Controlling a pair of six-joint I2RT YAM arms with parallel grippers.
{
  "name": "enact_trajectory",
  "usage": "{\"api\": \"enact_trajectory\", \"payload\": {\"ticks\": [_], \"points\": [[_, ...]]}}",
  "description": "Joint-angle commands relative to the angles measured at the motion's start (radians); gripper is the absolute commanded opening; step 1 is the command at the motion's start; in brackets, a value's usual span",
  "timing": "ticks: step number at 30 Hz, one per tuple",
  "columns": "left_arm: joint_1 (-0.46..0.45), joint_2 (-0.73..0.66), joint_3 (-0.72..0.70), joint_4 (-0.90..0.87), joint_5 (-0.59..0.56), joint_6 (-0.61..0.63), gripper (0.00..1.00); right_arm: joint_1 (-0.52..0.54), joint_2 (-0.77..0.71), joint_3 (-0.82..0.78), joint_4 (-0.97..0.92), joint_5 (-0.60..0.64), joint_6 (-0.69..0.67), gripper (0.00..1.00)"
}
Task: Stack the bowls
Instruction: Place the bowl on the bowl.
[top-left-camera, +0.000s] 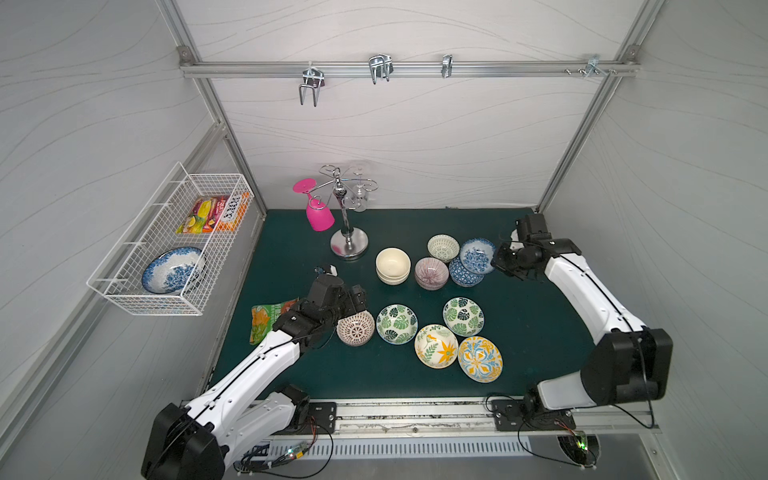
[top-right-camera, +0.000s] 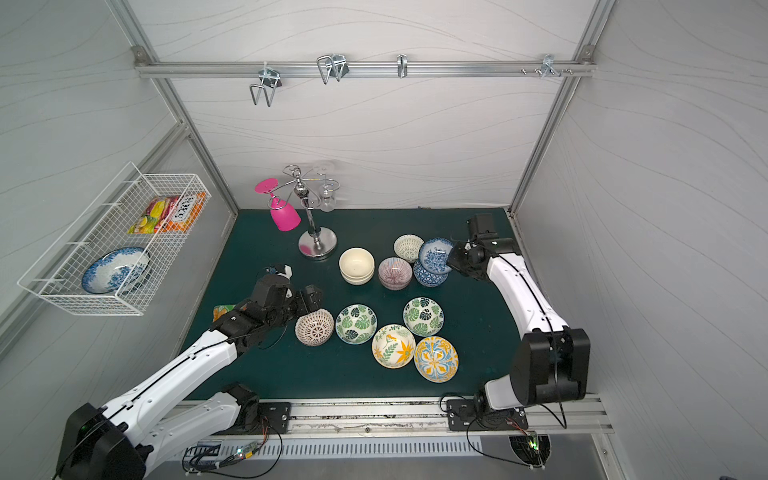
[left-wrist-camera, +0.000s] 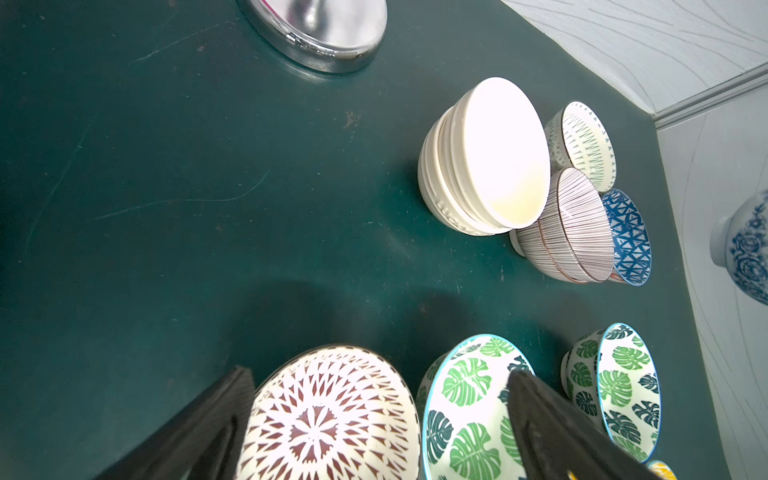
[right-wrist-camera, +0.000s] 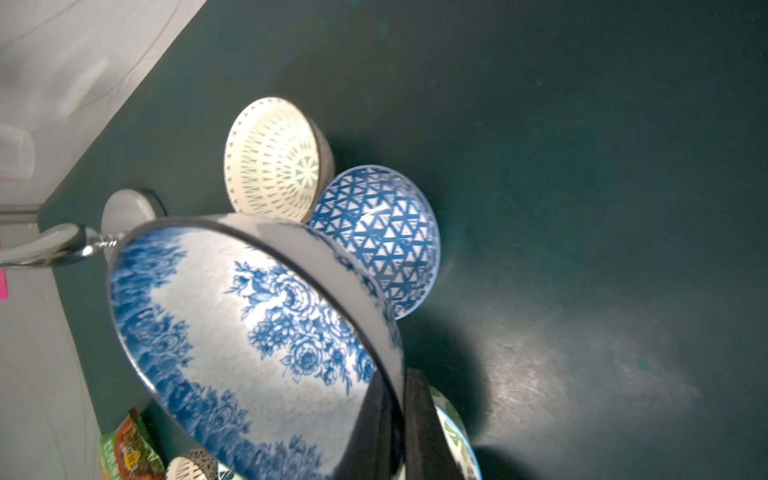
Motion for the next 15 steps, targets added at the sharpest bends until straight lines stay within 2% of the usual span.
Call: {"api": "enact_trajectory", "payload": {"ticks": [1,15], "points": [[0.006,0.004,0.032,0.031,0.009,0.007,1.0,0.007,0.065,0.041,-0.007,0.006,-0.006,0.0],[0.007,0.025,0.037,0.047,0.023,0.014,1.0,-0.002,0.21,0.012,0.081,-0.043,-0.01,0.0]]}}
